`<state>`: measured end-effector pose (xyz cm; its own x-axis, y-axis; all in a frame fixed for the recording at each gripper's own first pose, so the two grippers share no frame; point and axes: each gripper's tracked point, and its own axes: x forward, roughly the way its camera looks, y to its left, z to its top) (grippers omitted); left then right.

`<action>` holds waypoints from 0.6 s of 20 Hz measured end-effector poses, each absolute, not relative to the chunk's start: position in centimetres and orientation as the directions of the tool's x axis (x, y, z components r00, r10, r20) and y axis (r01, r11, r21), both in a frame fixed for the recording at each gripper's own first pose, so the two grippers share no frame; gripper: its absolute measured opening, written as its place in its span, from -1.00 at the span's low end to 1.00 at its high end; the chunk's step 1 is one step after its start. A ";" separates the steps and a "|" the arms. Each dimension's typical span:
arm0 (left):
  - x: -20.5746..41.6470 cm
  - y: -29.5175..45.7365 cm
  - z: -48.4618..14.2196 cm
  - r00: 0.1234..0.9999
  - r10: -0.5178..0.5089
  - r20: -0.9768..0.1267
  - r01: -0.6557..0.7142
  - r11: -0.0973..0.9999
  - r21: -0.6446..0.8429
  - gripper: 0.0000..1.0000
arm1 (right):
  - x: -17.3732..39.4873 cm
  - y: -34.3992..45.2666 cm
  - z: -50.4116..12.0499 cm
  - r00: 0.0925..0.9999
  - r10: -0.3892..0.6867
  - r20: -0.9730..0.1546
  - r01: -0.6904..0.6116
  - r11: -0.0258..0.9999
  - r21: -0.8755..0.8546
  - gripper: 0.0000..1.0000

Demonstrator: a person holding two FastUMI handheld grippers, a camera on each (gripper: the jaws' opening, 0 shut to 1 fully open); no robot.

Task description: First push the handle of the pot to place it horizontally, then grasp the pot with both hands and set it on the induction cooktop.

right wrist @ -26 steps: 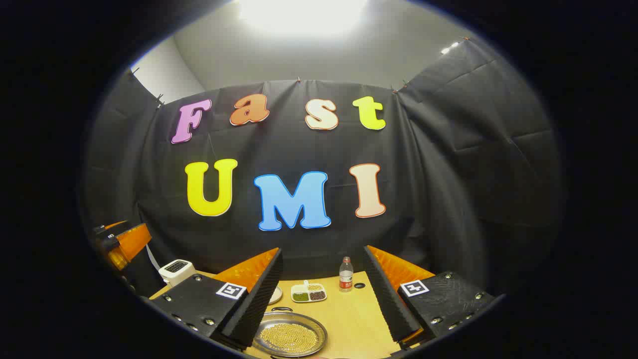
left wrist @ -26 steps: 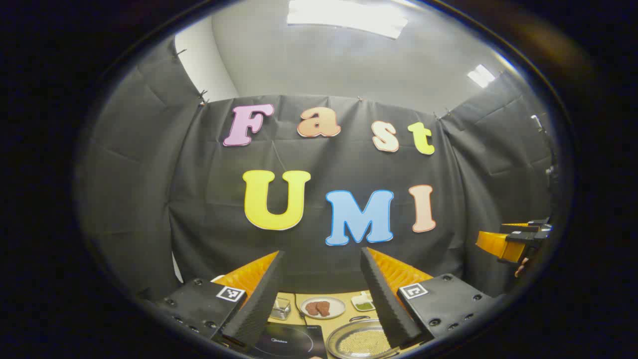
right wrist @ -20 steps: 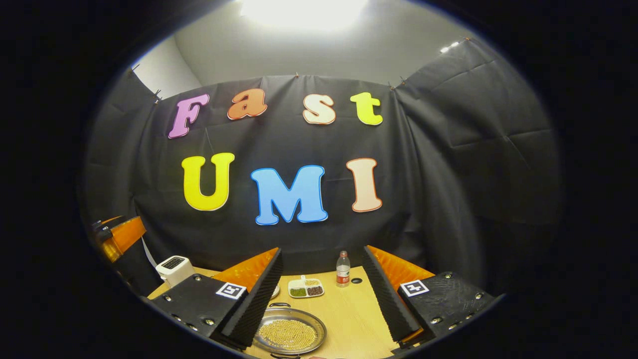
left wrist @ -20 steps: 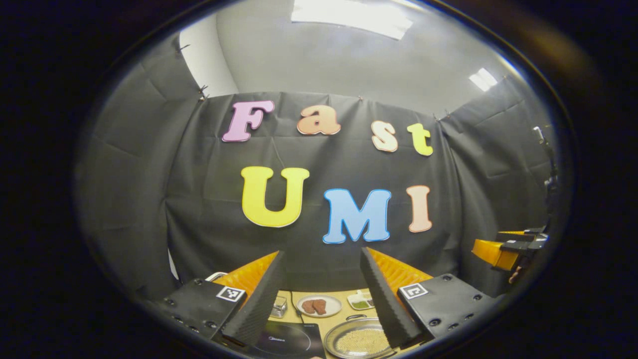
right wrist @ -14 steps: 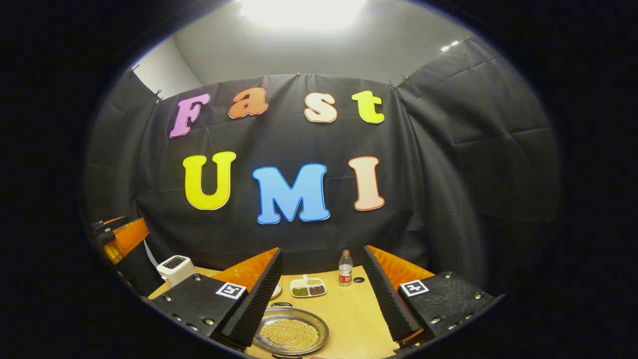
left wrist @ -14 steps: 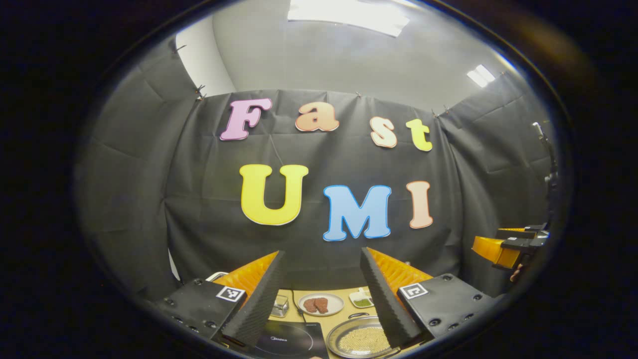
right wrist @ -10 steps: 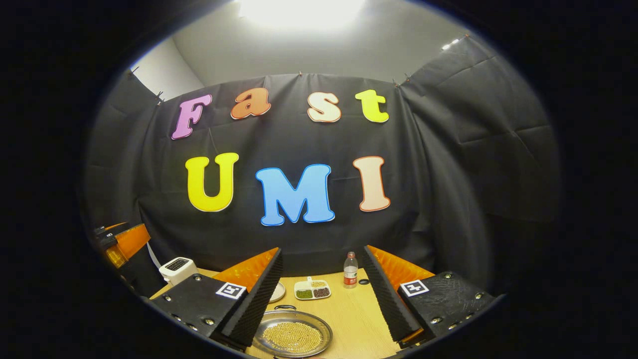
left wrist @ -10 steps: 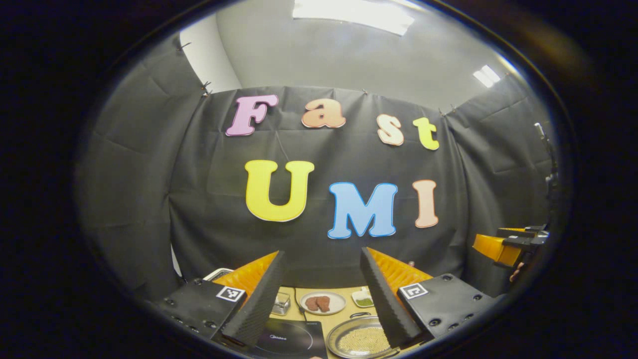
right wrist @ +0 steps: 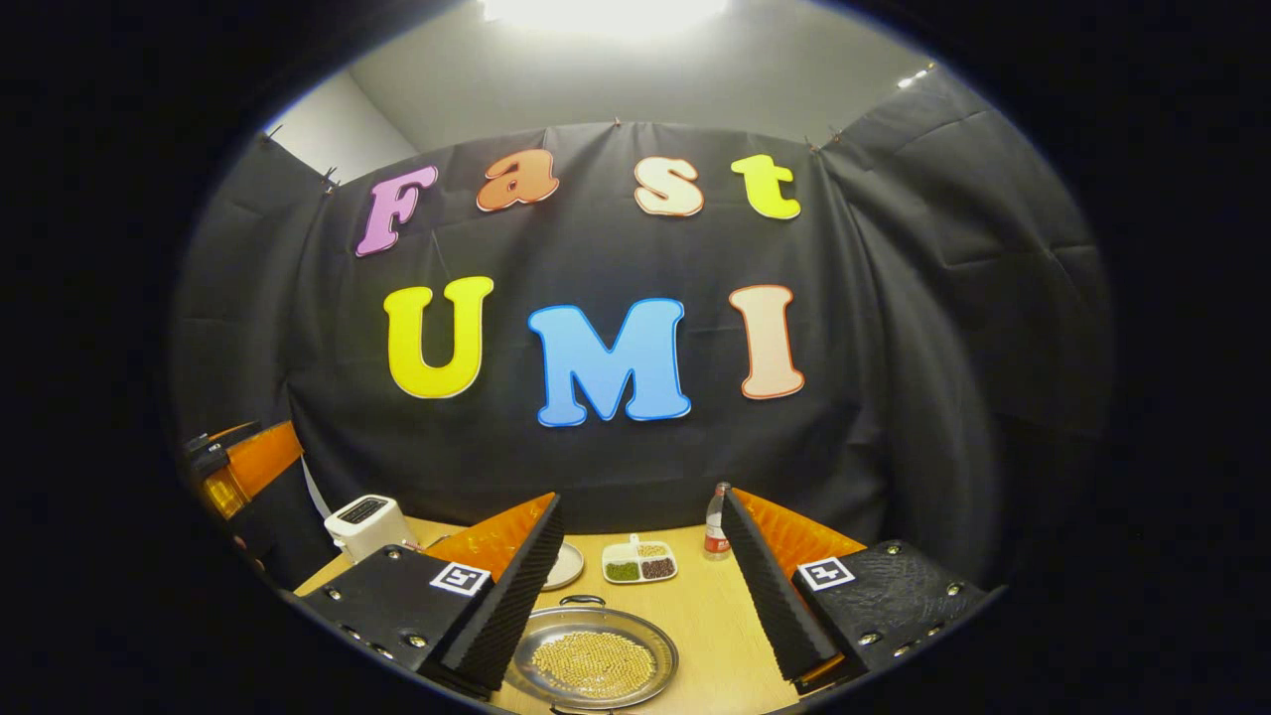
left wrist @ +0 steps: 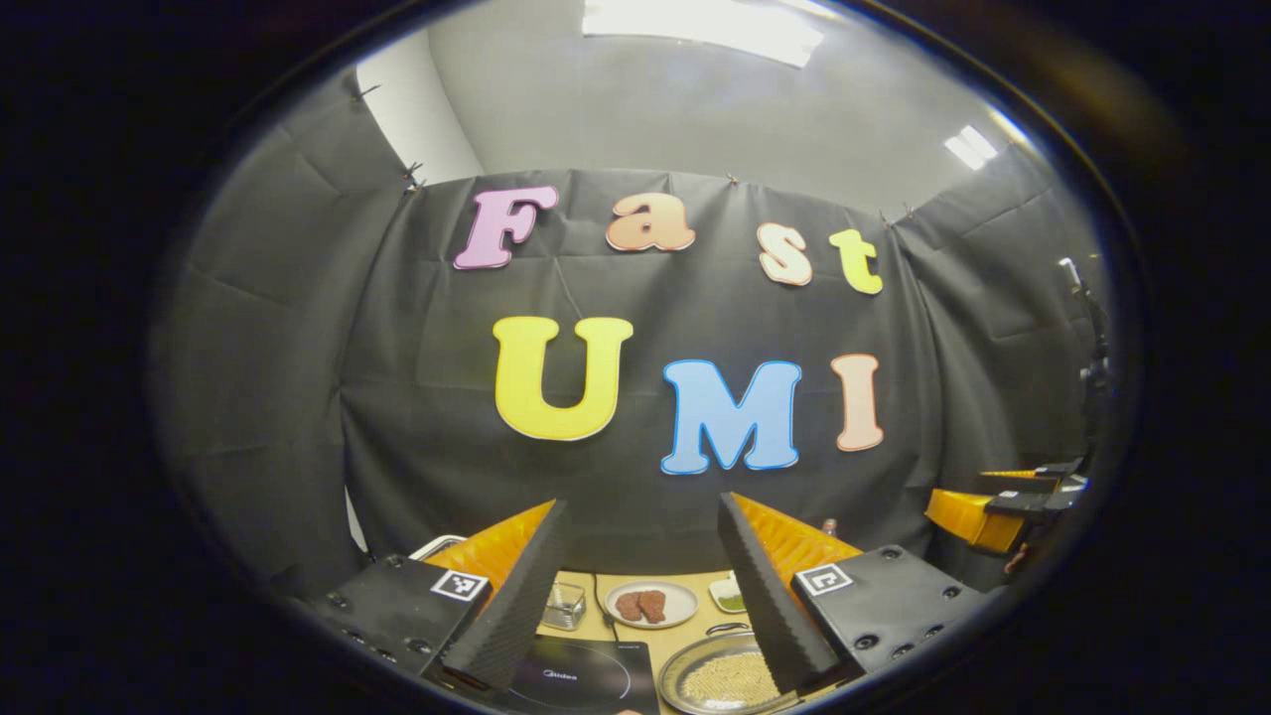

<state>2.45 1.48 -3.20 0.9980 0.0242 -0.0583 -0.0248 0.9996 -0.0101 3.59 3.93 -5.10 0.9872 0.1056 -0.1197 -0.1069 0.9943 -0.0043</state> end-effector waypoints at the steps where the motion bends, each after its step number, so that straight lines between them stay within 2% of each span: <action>1: 2.5 1.5 -3.5 0.998 0.022 -0.064 -0.023 1.000 -0.009 0.93 | 3.5 4.3 -5.9 0.983 0.117 -0.141 -0.120 0.993 -0.012 0.94; 3: 2.7 1.6 -4.1 0.997 0.014 -0.079 -0.015 1.000 -0.014 1.00 | 3.5 5.4 -7.8 0.969 0.149 -0.196 -0.154 0.988 -0.008 0.57; 4: 2.7 1.8 -4.6 0.996 0.014 -0.087 -0.015 1.000 -0.017 1.00 | 3.3 6.1 -8.8 0.959 0.168 -0.229 -0.172 0.985 0.005 0.46; 5: 2.7 1.9 -5.0 0.995 0.014 -0.095 -0.016 1.000 -0.019 1.00 | 3.2 6.4 -9.9 0.950 0.172 -0.260 -0.176 0.984 0.009 0.18; 6: 2.8 2.1 -5.4 0.994 0.014 -0.105 -0.016 1.000 -0.021 1.00 | 3.2 6.5 -10.8 0.943 0.168 -0.286 -0.171 0.985 0.012 0.01; 7: 2.8 2.2 -5.8 0.993 0.013 -0.114 -0.016 1.000 -0.021 1.00 | 3.1 7.2 -11.6 0.932 0.186 -0.310 -0.187 0.982 0.026 -0.50; 8: 2.9 2.5 -6.1 0.992 0.014 -0.122 -0.016 1.000 -0.019 0.84 | 2.9 7.8 -12.8 0.917 0.206 -0.341 -0.206 0.978 0.039 -0.55; 9: 2.9 2.8 -6.3 0.992 0.016 -0.128 -0.018 1.000 -0.015 0.92 | 2.8 8.8 -13.9 0.900 0.233 -0.368 -0.232 0.972 0.050 -0.75; 10: 2.9 3.0 -6.7 0.991 0.018 -0.135 -0.020 1.000 -0.012 1.00 | 3.1 8.5 -15.1 0.892 0.199 -0.405 -0.207 0.978 0.024 -0.75; 11: 2.9 3.2 -6.8 0.990 0.020 -0.139 -0.022 1.000 -0.010 1.00 | 2.8 8.5 -16.3 0.879 0.208 -0.429 -0.214 0.976 0.035 -0.95; 12: 3.0 3.5 -7.0 0.990 0.024 -0.142 -0.025 1.000 -0.010 1.00 | 2.7 9.0 -17.5 0.858 0.222 -0.464 -0.222 0.974 0.056 -0.96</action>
